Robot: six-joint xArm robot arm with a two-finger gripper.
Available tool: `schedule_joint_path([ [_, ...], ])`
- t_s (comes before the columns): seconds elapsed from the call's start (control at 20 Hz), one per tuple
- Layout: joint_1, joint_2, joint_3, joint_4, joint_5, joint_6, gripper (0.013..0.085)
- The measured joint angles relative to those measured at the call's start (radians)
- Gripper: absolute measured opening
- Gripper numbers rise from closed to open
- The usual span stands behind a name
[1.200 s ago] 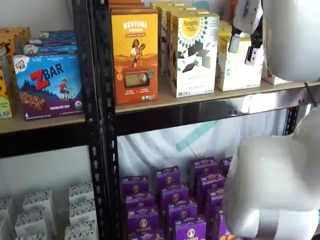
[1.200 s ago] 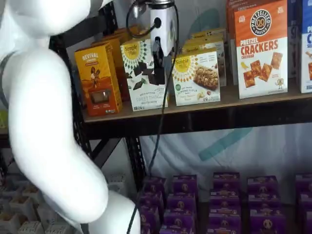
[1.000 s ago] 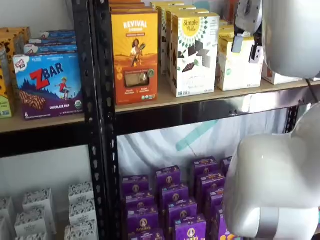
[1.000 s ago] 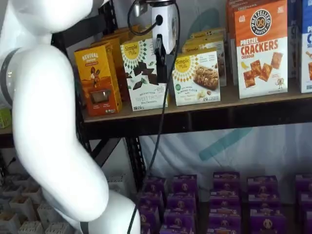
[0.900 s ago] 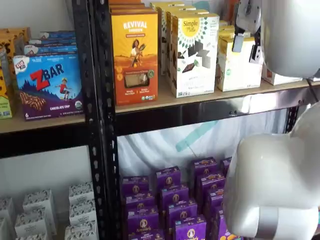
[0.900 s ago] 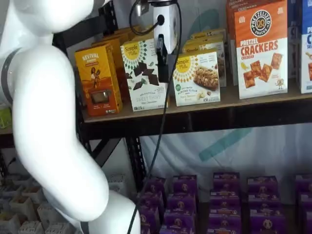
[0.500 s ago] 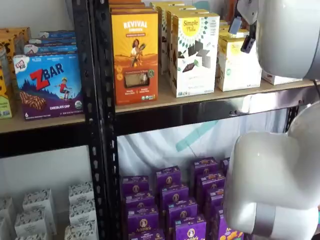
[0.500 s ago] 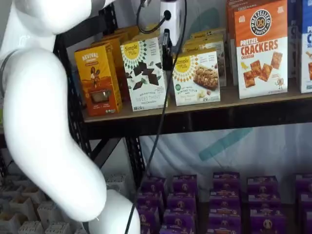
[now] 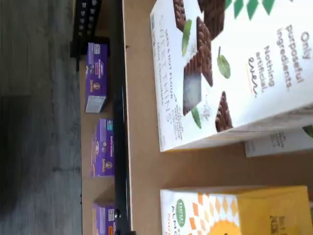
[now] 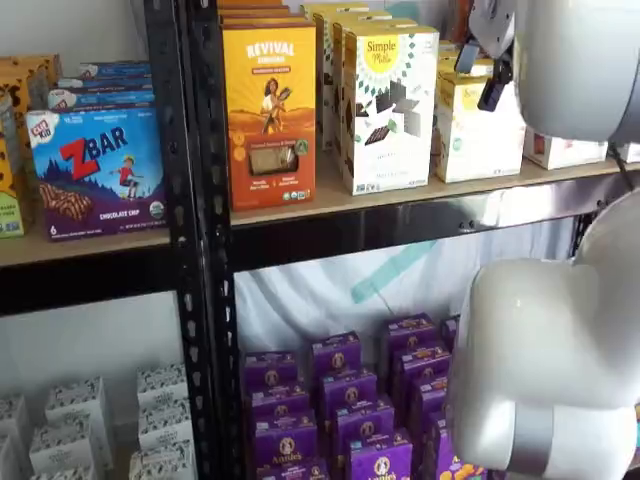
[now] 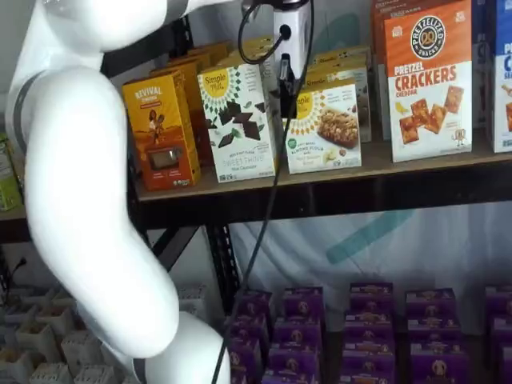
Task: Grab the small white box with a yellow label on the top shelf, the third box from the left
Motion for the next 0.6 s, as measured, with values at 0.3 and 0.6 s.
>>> schedule_joint_path([
  [0.3, 0.032, 0.045, -0.027, -0.041, -0.008, 0.020, 0.0850],
  [0.6, 0.038, 0.071, -0.053, -0.031, 0.017, 0.031, 0.0850],
])
